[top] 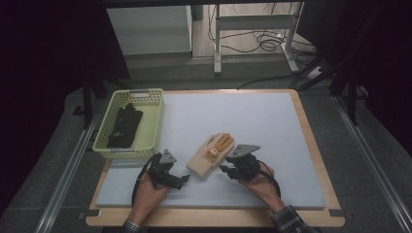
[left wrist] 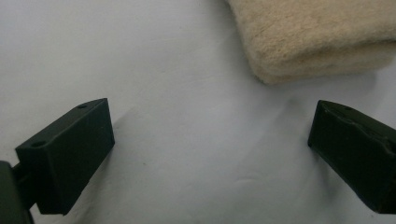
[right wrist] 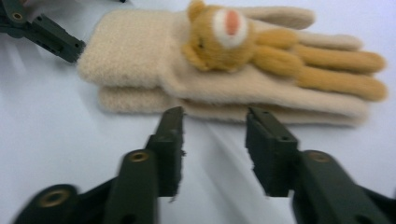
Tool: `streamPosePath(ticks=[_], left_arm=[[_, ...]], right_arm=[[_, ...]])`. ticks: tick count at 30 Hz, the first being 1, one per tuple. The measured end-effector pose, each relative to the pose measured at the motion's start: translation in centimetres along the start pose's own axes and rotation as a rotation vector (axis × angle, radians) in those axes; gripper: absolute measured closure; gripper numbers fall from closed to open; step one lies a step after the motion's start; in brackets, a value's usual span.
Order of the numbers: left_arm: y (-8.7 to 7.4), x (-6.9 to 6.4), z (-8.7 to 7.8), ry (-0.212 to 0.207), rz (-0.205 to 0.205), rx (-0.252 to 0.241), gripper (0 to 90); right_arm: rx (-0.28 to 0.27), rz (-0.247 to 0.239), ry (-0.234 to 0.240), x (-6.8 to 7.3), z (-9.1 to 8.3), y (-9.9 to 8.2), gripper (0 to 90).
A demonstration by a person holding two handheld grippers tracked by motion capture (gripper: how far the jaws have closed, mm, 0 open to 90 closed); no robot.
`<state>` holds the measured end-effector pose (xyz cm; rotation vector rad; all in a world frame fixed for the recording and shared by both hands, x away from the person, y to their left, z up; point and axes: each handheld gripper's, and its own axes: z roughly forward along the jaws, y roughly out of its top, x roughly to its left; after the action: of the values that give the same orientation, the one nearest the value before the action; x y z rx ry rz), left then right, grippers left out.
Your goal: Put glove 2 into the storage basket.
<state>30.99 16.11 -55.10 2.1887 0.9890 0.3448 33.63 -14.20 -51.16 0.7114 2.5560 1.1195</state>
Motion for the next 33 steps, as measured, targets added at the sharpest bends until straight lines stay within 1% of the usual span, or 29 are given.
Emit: streamPosePath(ticks=[2, 5, 8, 10, 15, 17, 19, 23, 25, 28, 30, 32, 33], left_arm=[[0.0, 0.0, 0.0, 0.0, 0.0, 0.0, 0.4], [0.0, 0.0, 0.0, 0.0, 0.002, 0.002, 0.4], [0.0, 0.0, 0.0, -0.001, 0.002, 0.003, 0.4], [0.0, 0.0, 0.0, -0.001, 0.002, 0.003, 0.4], [0.0, 0.0, 0.0, -0.001, 0.003, 0.003, 0.3], [0.0, 0.0, 0.0, 0.0, 0.004, 0.003, 0.3], [0.0, 0.0, 0.0, 0.001, 0.005, 0.004, 0.2], [0.0, 0.0, 0.0, 0.001, 0.006, 0.005, 0.3], [0.0, 0.0, 0.0, 0.001, 0.01, 0.005, 0.4], [0.0, 0.0, 0.0, 0.002, 0.008, 0.005, 0.5], [0.1, 0.0, 0.0, 0.003, 0.008, 0.005, 0.4], [0.1, 0.0, 0.0, 0.002, 0.006, 0.006, 0.3], [0.1, 0.0, 0.0, 0.005, 0.007, 0.007, 0.3]], right_arm=[[-0.003, 0.0, -0.022, -0.3, -0.5, -0.2, 45.2], [-0.008, 0.0, -0.041, -0.8, -1.2, -0.5, 35.3], [-0.013, -0.008, -0.073, -1.2, -1.8, -0.9, 28.2], [-0.016, -0.001, -0.083, -1.6, -2.2, -1.3, 24.5], [-0.016, 0.046, -0.104, -2.6, -3.0, -2.3, 16.6], [-0.018, 0.072, -0.125, -3.1, -3.5, -2.8, 13.6], [-0.009, 0.101, -0.138, -3.7, -3.8, -3.3, 10.2], [0.006, 0.147, -0.175, -4.7, -4.3, -4.5, 6.1], [0.015, 0.155, -0.204, -5.2, -4.5, -5.1, 5.3], [0.04, 0.155, -0.237, -5.6, -4.5, -5.9, 4.4], [0.056, 0.138, -0.259, -5.8, -4.5, -6.4, 4.0], [0.061, 0.128, -0.264, -5.9, -4.4, -7.0, 2.8], [0.058, 0.139, -0.256, -6.0, -4.5, -7.0, 2.9]])
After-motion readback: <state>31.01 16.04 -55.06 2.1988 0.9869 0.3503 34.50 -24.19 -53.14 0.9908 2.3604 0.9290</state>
